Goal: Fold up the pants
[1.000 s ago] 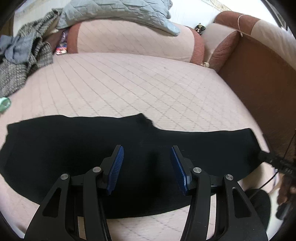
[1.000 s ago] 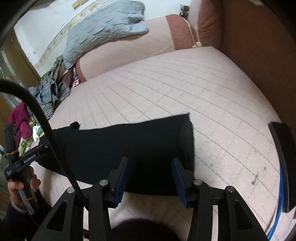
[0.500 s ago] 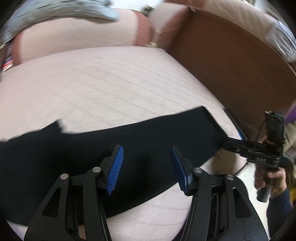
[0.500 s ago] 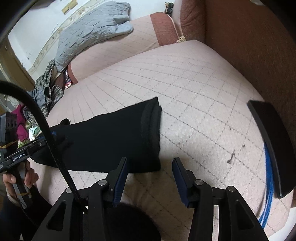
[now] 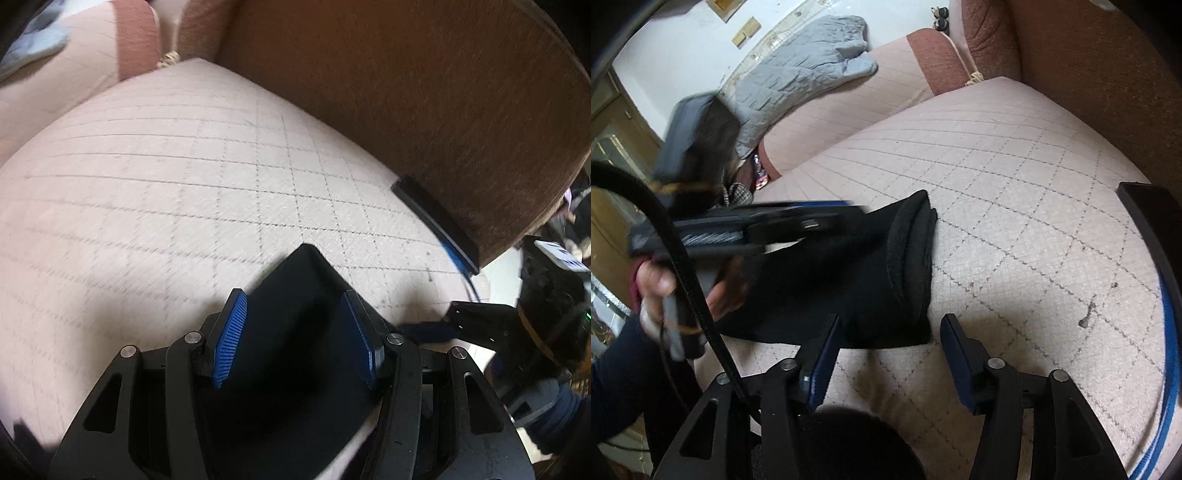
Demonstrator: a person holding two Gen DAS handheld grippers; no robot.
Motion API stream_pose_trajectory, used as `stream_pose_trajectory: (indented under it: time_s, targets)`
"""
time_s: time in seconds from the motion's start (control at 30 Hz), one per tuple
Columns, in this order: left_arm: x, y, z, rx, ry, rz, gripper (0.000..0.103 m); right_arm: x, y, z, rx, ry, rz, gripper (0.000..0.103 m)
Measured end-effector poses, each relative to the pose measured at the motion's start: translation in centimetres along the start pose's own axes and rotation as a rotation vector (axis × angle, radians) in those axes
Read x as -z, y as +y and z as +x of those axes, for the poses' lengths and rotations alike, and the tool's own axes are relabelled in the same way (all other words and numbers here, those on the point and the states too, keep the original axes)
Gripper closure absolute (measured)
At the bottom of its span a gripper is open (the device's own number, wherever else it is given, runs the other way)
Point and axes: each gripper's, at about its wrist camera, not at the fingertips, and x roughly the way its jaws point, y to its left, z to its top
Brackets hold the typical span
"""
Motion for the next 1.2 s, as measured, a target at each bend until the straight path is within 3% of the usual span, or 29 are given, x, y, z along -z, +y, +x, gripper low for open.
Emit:
stream_pose_trajectory:
  time_s: [0.27, 0.4, 0.53, 0.57, 0.6, 0.67, 0.7, 0.73, 0.9, 1.07, 1.2]
  targets:
    - [-1.0, -0.7, 3.2, 0.007, 0.046, 0.058, 0.050, 0.2, -0.6, 0.2, -0.044, -0.033, -0.002, 0.045]
    - [-1.4, -0.7, 4.2, 0.029, 0.048, 0.064, 0.040, 0.3, -0.7, 0.3, -0.053, -0.045, 0.000, 0.045]
    - [-0.7, -2.4, 4.9, -0.042, 0.031, 0.151, 0.040, 0.8, -0.4, 0.2, -0.051, -0.056, 0.002, 0.046]
    - [-0.7, -2.7, 5.1, -0.053, 0.031, 0.170, 0.041, 1.0, -0.4, 0.2, -0.049, -0.054, 0.000, 0.053]
    - [-0.7, -2.7, 5.1, -0.051, 0.031, 0.171, 0.046, 1.0, -0.1, 0.4, -0.049, -0.045, -0.004, 0.069]
    - [-0.9, -2.4, 5.1, -0.039, 0.022, 0.159, 0.060, 1.3, 0.1, 0.7, -0.044, -0.037, -0.011, 0.080]
    - [-0.9, -2.2, 4.9, -0.034, 0.013, 0.148, 0.077, 1.3, 0.2, 0.8, -0.050, -0.038, -0.011, 0.086]
    - [-1.0, -1.9, 4.6, -0.021, 0.009, 0.126, 0.087, 1.1, 0.4, 0.9, -0.060, -0.034, -0.014, 0.088]
    - [-0.4, -1.3, 0.7, 0.032, -0.083, 0.106, 0.089, -0.2, 3.1, -0.7, -0.075, -0.059, -0.071, 0.091]
    - [1.0, 0.9, -6.5, 0.054, -0.231, 0.058, 0.089, -1.6, 8.2, -1.9, -0.099, -0.097, -0.174, 0.091]
    - [4.2, 4.5, -12.7, 0.050, -0.338, -0.033, 0.089, -2.8, 13.1, -2.0, -0.174, -0.123, -0.253, 0.091]
